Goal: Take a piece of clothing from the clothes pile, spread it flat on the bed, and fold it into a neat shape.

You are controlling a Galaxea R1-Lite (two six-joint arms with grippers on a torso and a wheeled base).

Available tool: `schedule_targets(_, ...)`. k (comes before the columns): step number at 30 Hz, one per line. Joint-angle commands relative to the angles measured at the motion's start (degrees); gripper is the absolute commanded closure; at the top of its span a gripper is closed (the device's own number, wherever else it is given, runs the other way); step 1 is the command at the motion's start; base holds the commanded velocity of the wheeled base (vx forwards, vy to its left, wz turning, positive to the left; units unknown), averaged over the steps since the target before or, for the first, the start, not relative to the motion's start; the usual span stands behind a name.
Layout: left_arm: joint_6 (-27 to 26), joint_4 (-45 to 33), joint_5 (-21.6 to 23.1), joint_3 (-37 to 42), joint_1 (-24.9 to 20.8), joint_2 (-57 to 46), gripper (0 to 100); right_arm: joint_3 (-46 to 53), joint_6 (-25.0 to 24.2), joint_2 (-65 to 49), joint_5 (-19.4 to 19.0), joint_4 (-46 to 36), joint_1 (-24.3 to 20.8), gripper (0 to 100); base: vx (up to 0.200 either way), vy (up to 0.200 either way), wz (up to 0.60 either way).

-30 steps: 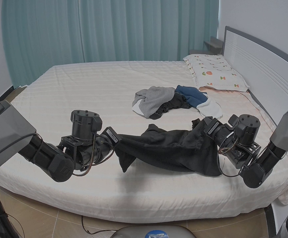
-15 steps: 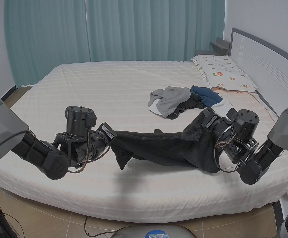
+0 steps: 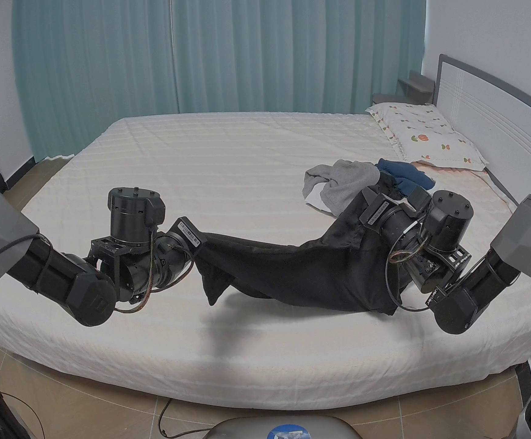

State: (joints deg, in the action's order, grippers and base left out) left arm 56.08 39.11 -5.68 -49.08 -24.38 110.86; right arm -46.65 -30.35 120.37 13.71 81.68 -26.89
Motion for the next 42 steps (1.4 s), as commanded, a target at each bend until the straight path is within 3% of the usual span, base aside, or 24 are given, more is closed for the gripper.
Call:
schedule_targets(1, -0.09, 0.00, -0.03, 0.04, 0.56, -0.73, 100, -1.33, 0.03, 0.13, -0.53, 0.06, 0.00, 100, 0.000, 0.200, 0.00)
schedule_targets(22, -0.18, -0.08, -0.03, 0.39, 1.18, -1.00, 100, -1.95, 0.03, 0.30, -3.26, -0.03, 0.35, 100, 0.000, 0.200, 0.00)
schedule_targets(37, -0.09, -0.08, 0.06, 1.18, 0.47, -1.26, 100, 6.66, -0.67, -2.51, -3.34, 1.03, 1.40, 100, 0.000, 0.000, 0.00)
schedule_targets(42, -0.18, -0.08, 0.06, 1.62, -0.32, -1.96, 100, 10.97, -0.76, -4.88, -3.26, 2.43, 0.79, 100, -0.200, 0.000, 0.00)
